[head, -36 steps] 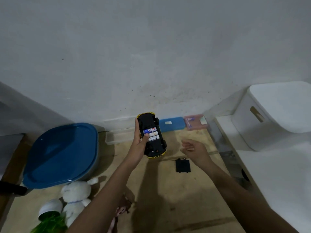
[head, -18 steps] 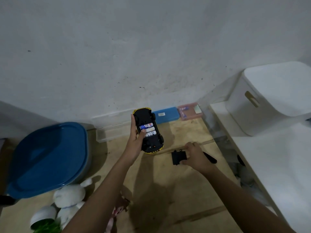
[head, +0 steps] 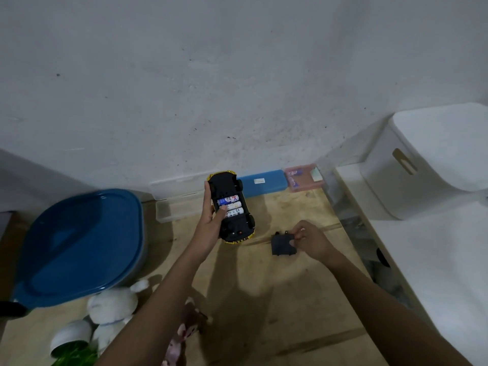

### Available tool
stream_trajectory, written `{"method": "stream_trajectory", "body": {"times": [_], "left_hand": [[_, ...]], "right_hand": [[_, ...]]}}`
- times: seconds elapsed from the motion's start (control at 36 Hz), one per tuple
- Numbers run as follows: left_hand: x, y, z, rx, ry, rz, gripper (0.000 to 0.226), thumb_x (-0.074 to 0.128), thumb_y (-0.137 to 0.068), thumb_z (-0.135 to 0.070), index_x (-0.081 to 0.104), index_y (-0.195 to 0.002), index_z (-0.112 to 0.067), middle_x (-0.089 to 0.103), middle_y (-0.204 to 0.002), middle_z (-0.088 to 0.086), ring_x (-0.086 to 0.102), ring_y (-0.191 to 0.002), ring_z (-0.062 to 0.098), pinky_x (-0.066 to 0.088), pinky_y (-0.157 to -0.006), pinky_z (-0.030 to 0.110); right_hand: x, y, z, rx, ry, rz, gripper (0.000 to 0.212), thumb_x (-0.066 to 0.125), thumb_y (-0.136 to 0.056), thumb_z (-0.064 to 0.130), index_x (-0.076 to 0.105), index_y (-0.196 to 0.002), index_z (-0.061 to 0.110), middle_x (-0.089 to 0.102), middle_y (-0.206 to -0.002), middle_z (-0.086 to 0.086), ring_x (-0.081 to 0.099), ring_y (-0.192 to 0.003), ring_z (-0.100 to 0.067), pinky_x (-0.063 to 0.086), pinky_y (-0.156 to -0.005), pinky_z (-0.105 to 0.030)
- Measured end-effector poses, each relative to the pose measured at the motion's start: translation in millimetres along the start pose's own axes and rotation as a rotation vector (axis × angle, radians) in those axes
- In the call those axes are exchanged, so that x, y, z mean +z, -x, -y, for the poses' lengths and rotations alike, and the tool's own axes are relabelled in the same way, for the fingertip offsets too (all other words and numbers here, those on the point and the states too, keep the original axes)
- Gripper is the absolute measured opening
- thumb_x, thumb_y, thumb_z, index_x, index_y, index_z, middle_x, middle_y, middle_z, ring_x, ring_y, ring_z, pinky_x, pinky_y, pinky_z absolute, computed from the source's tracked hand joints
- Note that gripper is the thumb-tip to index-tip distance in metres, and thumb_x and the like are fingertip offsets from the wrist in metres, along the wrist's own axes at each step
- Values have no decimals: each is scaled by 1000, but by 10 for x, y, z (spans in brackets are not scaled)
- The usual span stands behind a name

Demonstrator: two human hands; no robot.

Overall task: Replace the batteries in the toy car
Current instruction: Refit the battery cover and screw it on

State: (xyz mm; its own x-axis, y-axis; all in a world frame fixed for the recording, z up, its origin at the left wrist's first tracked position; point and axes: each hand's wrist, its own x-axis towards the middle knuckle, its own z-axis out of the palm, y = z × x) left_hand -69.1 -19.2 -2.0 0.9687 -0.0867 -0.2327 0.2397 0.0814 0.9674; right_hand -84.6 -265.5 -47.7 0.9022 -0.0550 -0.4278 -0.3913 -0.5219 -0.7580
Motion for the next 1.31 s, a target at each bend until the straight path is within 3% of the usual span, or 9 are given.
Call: {"method": "stream_trajectory", "body": {"times": [0.06,0.19,0.31,0.44,0.61,0.75,0.89,1.06,1.31], "left_hand": [[-46,0,-8,-15,-9,-3,71,44,-99,-20,-1,-143,-51,39,-146,5,51,-124,22,49,-95,38],[-166,20,-90,-24,7,24,84,55,-93,-14,1,-142,-55,45,-139,2,57,-113,12,57,-80,30],[-223,67,-215,-8,24,69,92,61,-89,-7,4,-139,-59,45,-138,-5,57,-117,18,56,-84,40],[-271,139,-369,37,-1,138,96,64,-87,-5,4,-137,-62,41,-137,-11,55,-121,23,54,-88,45],[-331,213,-508,89,1,155,95,67,-85,-12,8,-130,-70,24,-152,-6,35,-136,20,55,-85,38],[-397,246,-530,81,-5,142,95,62,-88,-7,3,-137,-63,36,-136,-14,58,-111,0,54,-88,44],[-405,265,-561,89,-17,141,95,64,-86,-10,4,-136,-65,36,-139,-11,54,-121,14,51,-91,49],[-369,262,-592,90,-4,128,89,59,-90,-7,7,-132,-66,42,-133,-16,56,-118,16,55,-86,41],[-349,266,-569,75,34,122,90,57,-90,-5,4,-137,-60,45,-133,-11,57,-116,16,55,-84,39]], "right_hand": [[-97,-13,152,3,-73,22,20,62,-82,-3,52,-83,14,58,-86,-5,58,-89,-24,52,-76,-31],[-349,-27,855,-195,-220,-3,21,66,-79,-5,51,-84,10,59,-82,-6,60,-82,-20,54,-58,-16],[-380,-5,1391,-286,-256,111,21,64,-82,-1,51,-83,15,63,-78,-6,63,-79,-19,53,-74,-29],[-182,81,1826,-420,-225,205,19,62,-83,-5,52,-83,10,62,-75,-11,63,-73,-16,52,-66,-16],[48,80,1869,-473,-176,196,22,66,-81,-3,53,-77,14,63,-73,-7,64,-79,-24,56,-79,-34],[133,109,1900,-494,-182,180,24,68,-79,-3,54,-74,16,61,-74,-6,62,-76,-18,54,-72,-26],[155,142,1920,-505,-163,141,27,71,-76,-1,54,-71,18,60,-70,0,59,-72,-14,47,-67,-21],[167,164,1929,-543,-113,82,29,71,-77,0,53,-70,21,60,-69,2,58,-69,-11,46,-65,-13],[138,169,1915,-512,-125,83,27,72,-76,1,55,-70,21,61,-69,3,60,-71,-8,47,-71,-19]]}}
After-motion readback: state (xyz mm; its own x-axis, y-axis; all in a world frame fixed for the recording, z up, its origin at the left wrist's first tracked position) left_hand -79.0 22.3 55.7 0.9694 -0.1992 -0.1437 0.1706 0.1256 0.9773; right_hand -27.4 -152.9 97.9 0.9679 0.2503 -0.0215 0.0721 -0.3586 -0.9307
